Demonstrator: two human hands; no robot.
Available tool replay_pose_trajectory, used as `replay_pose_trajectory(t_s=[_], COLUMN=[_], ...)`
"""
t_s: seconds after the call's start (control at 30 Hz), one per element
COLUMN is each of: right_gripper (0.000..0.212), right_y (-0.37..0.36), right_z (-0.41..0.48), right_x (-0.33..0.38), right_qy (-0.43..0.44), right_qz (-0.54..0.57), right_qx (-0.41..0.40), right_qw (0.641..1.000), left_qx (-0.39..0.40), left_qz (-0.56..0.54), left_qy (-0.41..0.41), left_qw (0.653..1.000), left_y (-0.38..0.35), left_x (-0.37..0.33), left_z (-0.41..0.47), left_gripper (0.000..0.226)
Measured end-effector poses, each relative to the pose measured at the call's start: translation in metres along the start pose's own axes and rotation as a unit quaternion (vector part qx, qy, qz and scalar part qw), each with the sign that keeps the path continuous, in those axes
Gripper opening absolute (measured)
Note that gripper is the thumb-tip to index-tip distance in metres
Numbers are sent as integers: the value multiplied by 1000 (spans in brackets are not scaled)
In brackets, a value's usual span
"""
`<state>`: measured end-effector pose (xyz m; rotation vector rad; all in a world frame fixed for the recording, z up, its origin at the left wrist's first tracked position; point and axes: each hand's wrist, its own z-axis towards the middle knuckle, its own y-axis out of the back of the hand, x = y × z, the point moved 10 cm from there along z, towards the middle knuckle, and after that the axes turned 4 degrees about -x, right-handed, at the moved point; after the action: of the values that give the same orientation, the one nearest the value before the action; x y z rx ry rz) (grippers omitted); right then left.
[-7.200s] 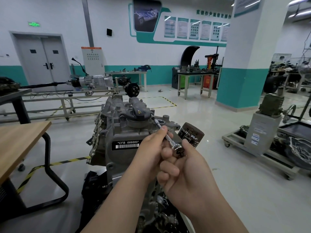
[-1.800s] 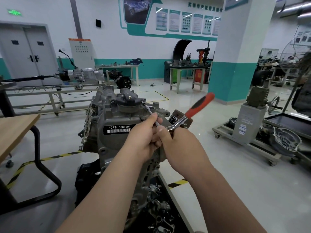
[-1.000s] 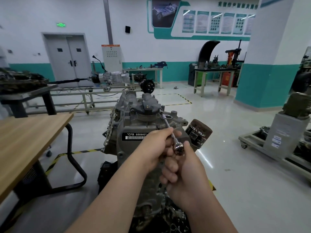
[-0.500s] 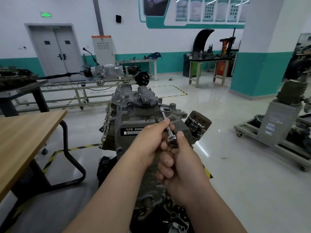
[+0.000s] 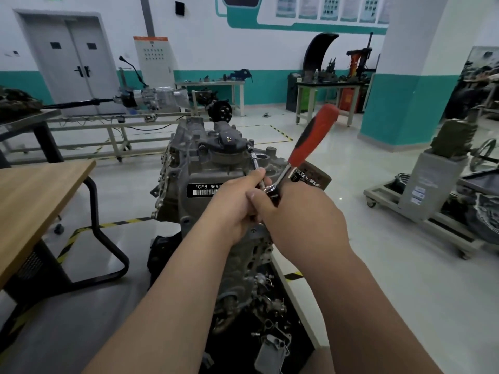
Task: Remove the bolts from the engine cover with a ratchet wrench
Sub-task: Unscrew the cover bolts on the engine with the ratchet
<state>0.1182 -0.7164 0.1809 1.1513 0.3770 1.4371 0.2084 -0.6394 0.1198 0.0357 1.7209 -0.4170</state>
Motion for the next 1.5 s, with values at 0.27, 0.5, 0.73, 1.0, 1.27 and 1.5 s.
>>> replay_pose_trajectory(t_s=[0.27, 0.5, 0.73, 1.0, 1.27, 1.5], right_gripper=[62, 57, 53, 55, 62, 49], right_y=[-26, -69, -83, -86, -64, -4], right_z=[-4, -26, -45, -43, -22, 1], right_x=[-16, -18, 21, 21, -27, -15], right_qy=[-100, -260, -339, -326, -209, -27], right_qz=[318, 604, 812, 811, 517, 119], right_qx=[51, 116, 217, 213, 89, 11], right_qw=[941, 744, 423, 435, 825, 993], left_qx=[16, 61, 60, 41, 58, 46], left_qz=[-10, -24, -14, -28, -76, -53], left_qy=[-7, 6, -3, 5, 29, 14], left_qw=[1000, 998, 998, 999, 995, 997], left_y=[-2, -10, -11, -7, -14, -13], left_x=[2, 8, 3, 7, 16, 13], left_z=[-4, -7, -6, -6, 2, 7], left_gripper=[33, 49, 46, 40, 43, 41])
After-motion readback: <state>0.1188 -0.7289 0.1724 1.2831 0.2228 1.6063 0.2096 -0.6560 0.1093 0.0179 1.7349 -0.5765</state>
